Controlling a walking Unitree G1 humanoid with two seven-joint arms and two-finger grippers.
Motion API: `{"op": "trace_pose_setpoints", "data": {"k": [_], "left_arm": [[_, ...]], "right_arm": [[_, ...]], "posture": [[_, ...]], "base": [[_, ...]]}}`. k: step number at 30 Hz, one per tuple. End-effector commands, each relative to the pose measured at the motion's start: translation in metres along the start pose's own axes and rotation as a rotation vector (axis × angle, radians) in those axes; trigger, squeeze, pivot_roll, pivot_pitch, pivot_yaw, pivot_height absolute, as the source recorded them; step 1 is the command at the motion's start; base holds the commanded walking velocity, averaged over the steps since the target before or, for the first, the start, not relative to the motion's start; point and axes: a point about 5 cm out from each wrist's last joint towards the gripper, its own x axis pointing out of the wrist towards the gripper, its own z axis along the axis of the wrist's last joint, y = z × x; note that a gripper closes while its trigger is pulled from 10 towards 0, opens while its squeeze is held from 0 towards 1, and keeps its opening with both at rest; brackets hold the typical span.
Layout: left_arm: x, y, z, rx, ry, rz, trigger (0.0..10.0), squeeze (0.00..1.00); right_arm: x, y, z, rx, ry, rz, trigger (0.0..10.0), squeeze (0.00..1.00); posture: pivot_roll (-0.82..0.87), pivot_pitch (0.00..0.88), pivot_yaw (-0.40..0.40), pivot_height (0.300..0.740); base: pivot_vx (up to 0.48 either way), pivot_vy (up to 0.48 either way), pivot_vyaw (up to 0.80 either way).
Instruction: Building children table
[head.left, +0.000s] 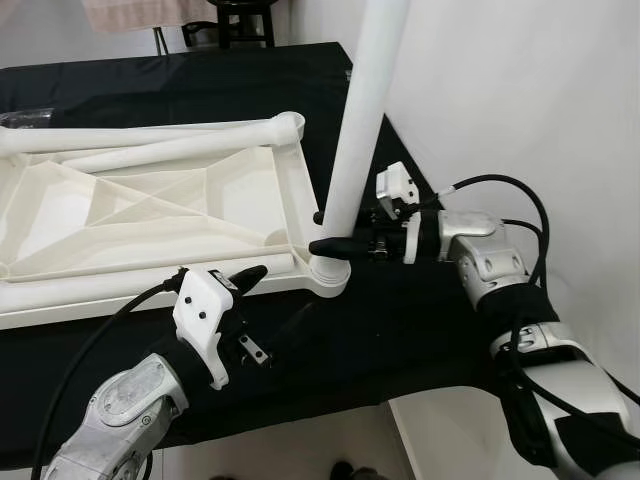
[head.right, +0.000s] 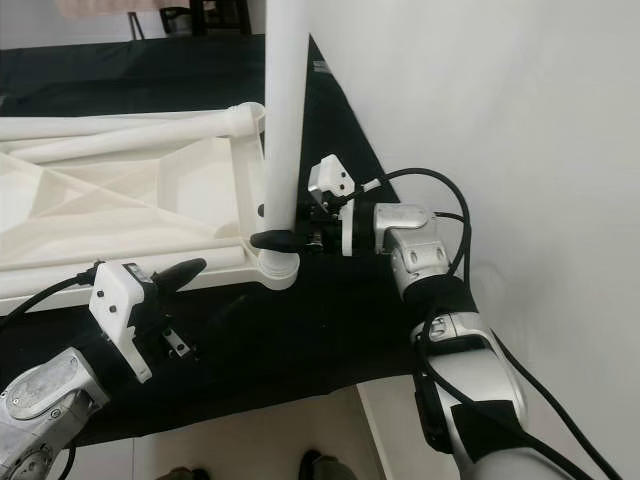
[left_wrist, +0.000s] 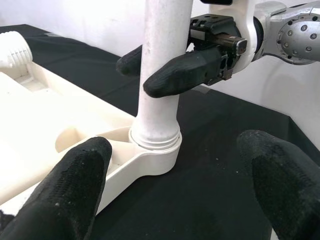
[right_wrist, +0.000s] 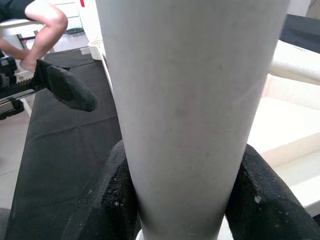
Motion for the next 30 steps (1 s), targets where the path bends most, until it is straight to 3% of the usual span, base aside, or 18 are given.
{"op": "trace_pose_setpoints", "data": {"k": [1, 4, 6, 7, 9, 10, 11, 12, 13, 14, 17, 23, 24, 26, 27, 28, 29, 30], "left_arm": [[0.000, -0.005, 0.000, -0.014, 0.005, -0.020, 10.0, 0.00], [0.000, -0.005, -0.001, -0.015, 0.005, -0.021, 10.0, 0.00], [0.000, -0.005, -0.001, -0.014, 0.003, -0.018, 10.0, 0.00], [0.000, -0.004, -0.001, -0.013, 0.003, -0.015, 10.0, 0.00], [0.000, -0.004, -0.001, -0.013, 0.003, -0.015, 10.0, 0.00], [0.000, -0.003, -0.002, -0.018, 0.003, -0.013, 10.0, 0.00], [0.000, -0.003, -0.002, -0.018, 0.003, -0.013, 10.0, 0.00], [0.000, -0.004, -0.004, -0.023, 0.005, -0.019, 10.0, 0.00], [0.000, -0.004, -0.004, -0.023, 0.005, -0.019, 10.0, 0.00], [0.002, -0.006, -0.005, -0.041, 0.001, -0.032, 10.0, 0.00], [0.004, -0.008, -0.006, -0.050, -0.004, -0.038, 10.0, 0.00], [0.005, -0.009, -0.006, -0.044, -0.008, -0.034, 10.0, 0.00], [0.004, -0.008, -0.006, -0.042, -0.006, -0.030, 10.0, 0.00], [0.003, -0.008, -0.007, -0.038, -0.004, -0.027, 10.0, 0.00], [0.004, -0.008, -0.006, -0.038, -0.005, -0.028, 10.0, 0.00], [0.004, -0.008, -0.006, -0.038, -0.005, -0.028, 10.0, 0.00], [0.005, -0.009, -0.006, -0.040, -0.007, -0.033, 10.0, 0.00], [0.005, -0.009, -0.006, -0.040, -0.007, -0.033, 10.0, 0.00]], "right_arm": [[-0.005, 0.001, -0.002, 0.013, -0.032, 0.011, 0.0, 0.00], [-0.005, 0.003, -0.005, 0.013, -0.032, 0.004, 0.0, 0.00], [-0.001, 0.006, -0.013, 0.024, -0.020, -0.064, 0.0, 0.00], [0.006, 0.011, -0.025, 0.048, 0.012, -0.207, 0.0, 0.00], [0.006, 0.011, -0.025, 0.048, 0.012, -0.207, 0.0, 0.00], [0.019, 0.029, -0.061, 0.102, 0.134, -0.716, 0.0, 0.00], [0.019, 0.029, -0.061, 0.102, 0.134, -0.716, 0.0, 0.00], [0.026, 0.049, -0.071, 0.094, 0.176, -0.768, 0.0, 0.00], [0.026, 0.049, -0.071, 0.094, 0.176, -0.768, 0.0, 0.00], [0.029, 0.053, -0.064, 0.006, 0.186, -0.780, 0.0, 0.00], [0.026, 0.045, -0.061, 0.045, 0.169, -0.809, 0.0, 0.00], [0.027, 0.047, -0.068, 0.065, 0.183, -0.776, 0.0, 0.00], [0.027, 0.046, -0.065, 0.053, 0.170, -0.786, 10.0, 0.00], [0.027, 0.044, -0.061, 0.038, 0.155, -0.799, 10.0, 0.00], [0.032, 0.047, -0.054, 0.037, 0.125, -0.749, 10.0, 0.63], [0.032, 0.047, -0.054, 0.037, 0.125, -0.749, 10.0, 0.63], [0.043, 0.054, -0.036, 0.056, 0.024, -0.575, 10.0, 1.00], [0.043, 0.054, -0.036, 0.056, 0.024, -0.575, 10.0, 1.00]], "posture": [[0.13, 0.224, -0.101, 0.740], [0.12, 0.224, -0.104, 0.740], [0.10, 0.223, -0.116, 0.740], [0.10, 0.225, -0.116, 0.740], [0.10, 0.225, -0.116, 0.740], [0.06, 0.236, -0.099, 0.740], [0.06, 0.236, -0.099, 0.740], [0.06, 0.234, -0.095, 0.740], [0.06, 0.234, -0.095, 0.740], [0.05, 0.218, -0.087, 0.740], [0.04, 0.215, -0.097, 0.740], [0.05, 0.207, -0.109, 0.740], [0.06, 0.206, -0.105, 0.740], [0.06, 0.206, -0.105, 0.740], [0.06, 0.205, -0.102, 0.740], [0.06, 0.205, -0.102, 0.740], [0.06, 0.202, -0.104, 0.740], [0.06, 0.202, -0.104, 0.740]], "base": [[0.000, 0.000, 0.00], [0.000, 0.000, 0.00], [0.000, 0.000, 0.00], [0.000, 0.000, 0.00], [0.000, 0.000, 0.00], [0.000, 0.000, 0.00], [0.000, 0.000, 0.00], [0.000, 0.000, 0.00], [0.000, 0.000, 0.00], [0.000, 0.000, 0.00], [0.000, 0.000, 0.00], [0.000, 0.000, 0.00], [0.000, 0.000, 0.00], [0.000, 0.000, 0.00], [0.000, 0.000, 0.00], [0.000, 0.000, 0.00], [0.000, 0.000, 0.00], [0.000, 0.000, 0.00]]}}
